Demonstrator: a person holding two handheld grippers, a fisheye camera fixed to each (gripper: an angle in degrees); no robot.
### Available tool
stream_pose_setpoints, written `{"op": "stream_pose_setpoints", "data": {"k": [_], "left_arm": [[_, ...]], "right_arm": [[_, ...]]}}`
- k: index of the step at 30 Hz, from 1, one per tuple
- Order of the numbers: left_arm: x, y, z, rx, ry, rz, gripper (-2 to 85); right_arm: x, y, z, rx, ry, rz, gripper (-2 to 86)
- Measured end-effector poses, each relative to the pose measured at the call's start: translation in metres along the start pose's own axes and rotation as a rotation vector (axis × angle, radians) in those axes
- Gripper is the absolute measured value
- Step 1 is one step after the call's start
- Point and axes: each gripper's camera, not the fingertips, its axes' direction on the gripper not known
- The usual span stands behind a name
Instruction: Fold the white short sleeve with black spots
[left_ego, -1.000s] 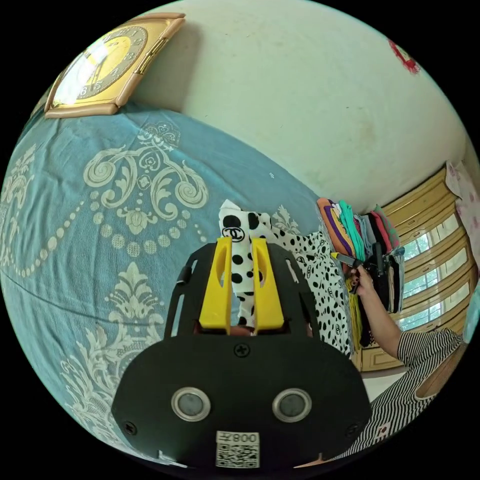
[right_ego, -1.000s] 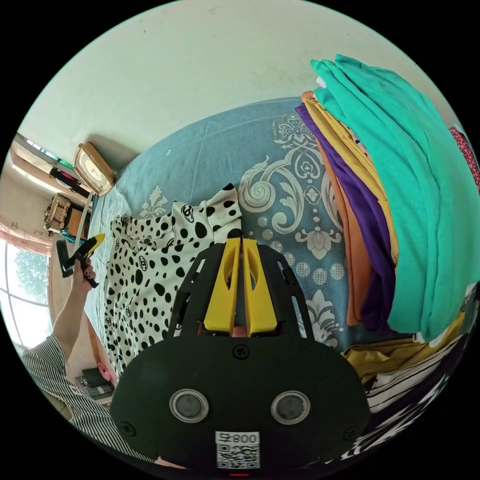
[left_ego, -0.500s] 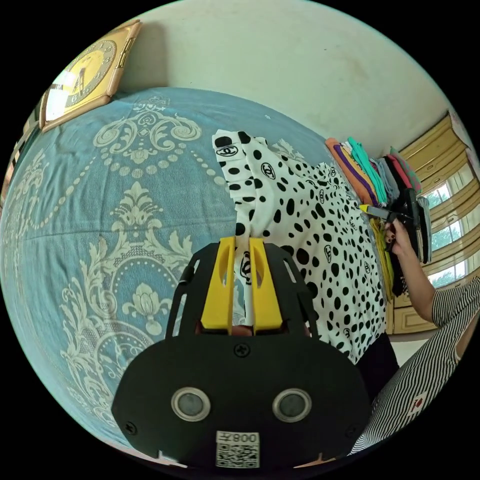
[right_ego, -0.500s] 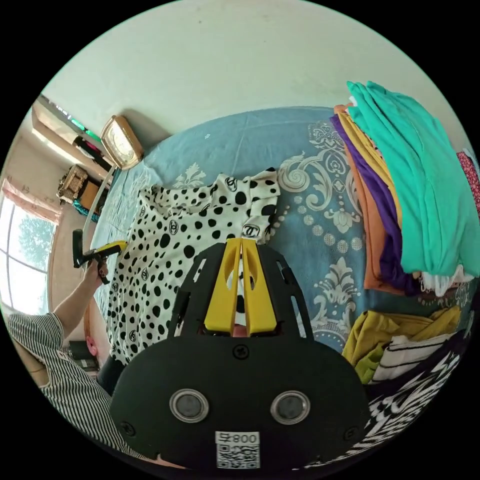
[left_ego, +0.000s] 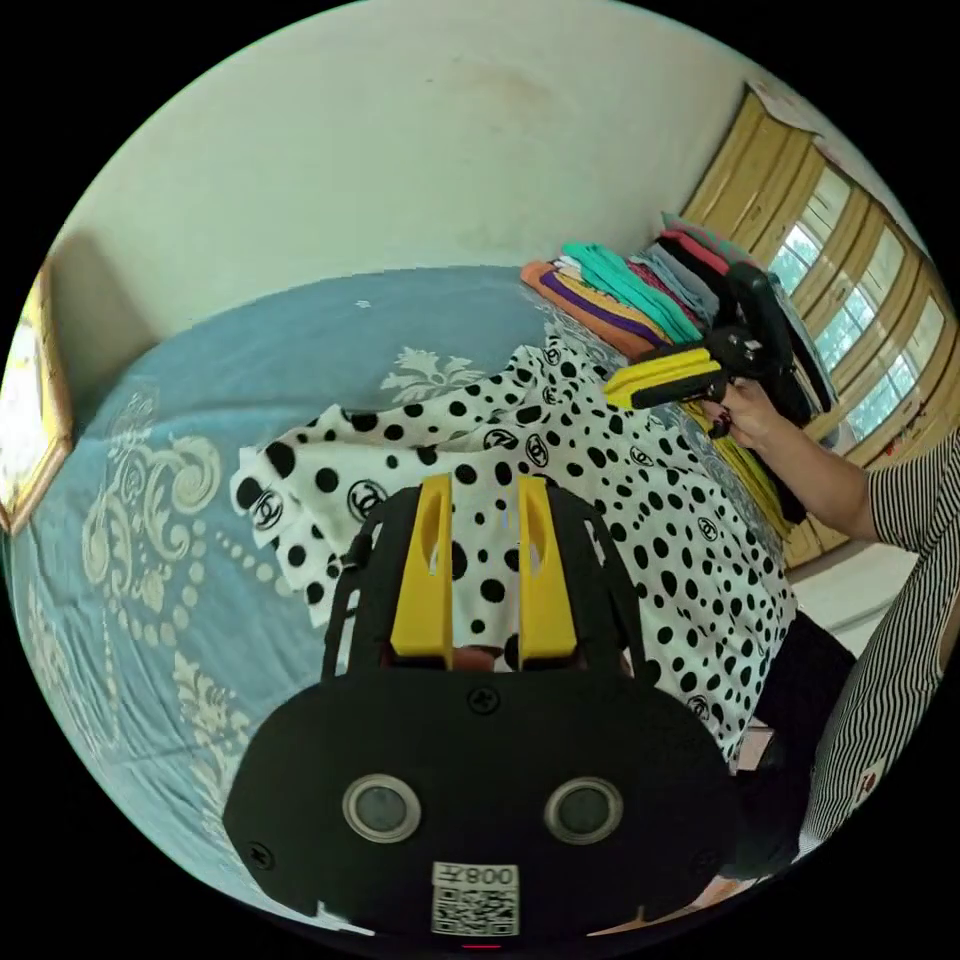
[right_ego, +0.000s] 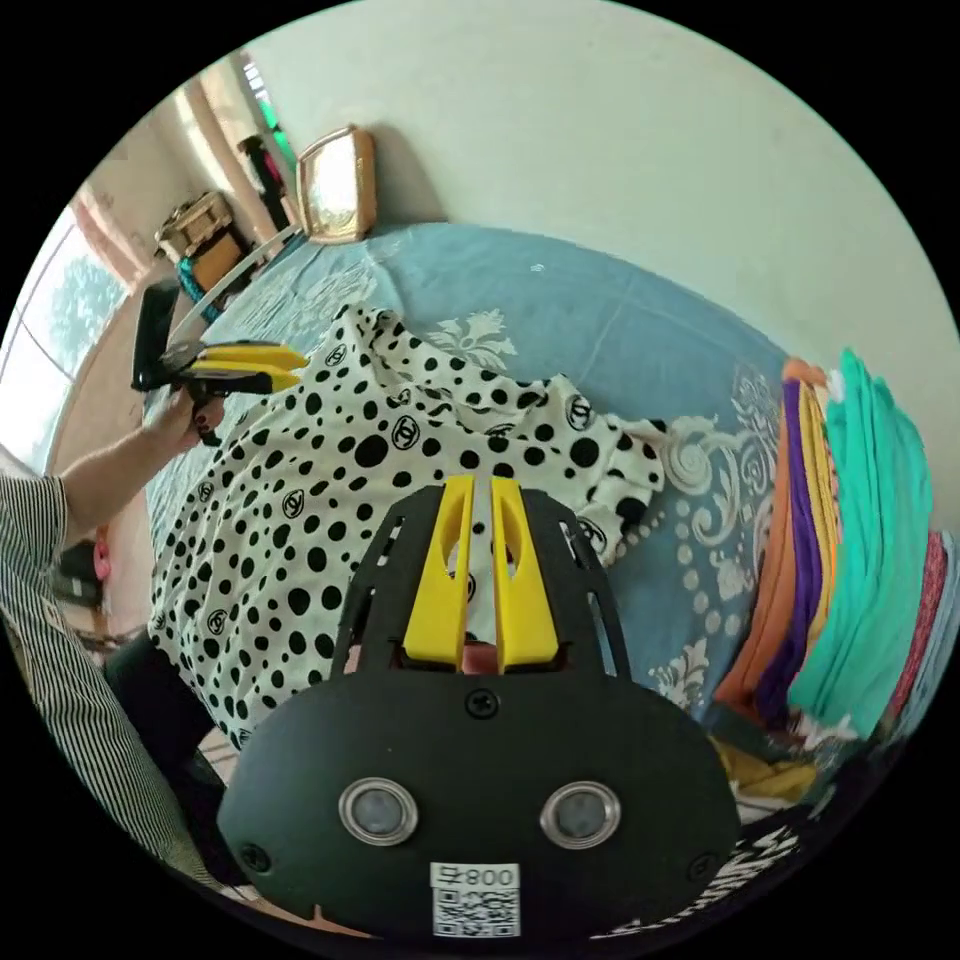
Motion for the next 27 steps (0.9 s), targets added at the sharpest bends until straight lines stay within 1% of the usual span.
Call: {"op": "stream_pose_setpoints", "data": {"k": [1,3,4,6,10,13,17,23,25,27], "left_arm": [[0.003,-0.008,0.008,-0.015,0.005,0.029,9.9],[0.017,-0.035,0.038,-0.084,-0.019,0.148,9.8],[0.021,-0.04,0.045,-0.101,-0.024,0.18,9.7],[0.032,-0.059,0.076,-0.2,-0.049,0.267,8.1],[0.036,-0.073,0.105,-0.252,-0.055,0.294,3.6],[0.033,-0.083,0.121,-0.261,0.01,0.27,2.3],[0.026,-0.095,0.137,-0.227,0.091,0.224,2.8],[0.034,-0.117,0.174,-0.236,0.078,0.285,7.4],[0.039,-0.125,0.189,-0.263,0.08,0.326,7.4],[0.042,-0.135,0.213,-0.359,0.076,0.375,5.0]], "right_arm": [[-0.008,-0.009,0.006,-0.008,0.003,-0.054,5.7],[-0.035,-0.039,0.03,-0.062,0.025,-0.255,7.1],[-0.041,-0.045,0.036,-0.075,0.036,-0.291,7.2],[-0.053,-0.063,0.058,-0.113,0.055,-0.387,7.4],[-0.058,-0.082,0.078,-0.141,0.046,-0.426,6.5],[-0.064,-0.093,0.091,-0.172,0.071,-0.475,5.9],[-0.071,-0.108,0.102,-0.186,0.088,-0.537,5.7],[-0.068,-0.127,0.121,-0.247,0.072,-0.568,1.5],[-0.065,-0.133,0.12,-0.245,0.057,-0.578,0.9],[-0.058,-0.144,0.114,-0.24,0.012,-0.58,0.5]]}}
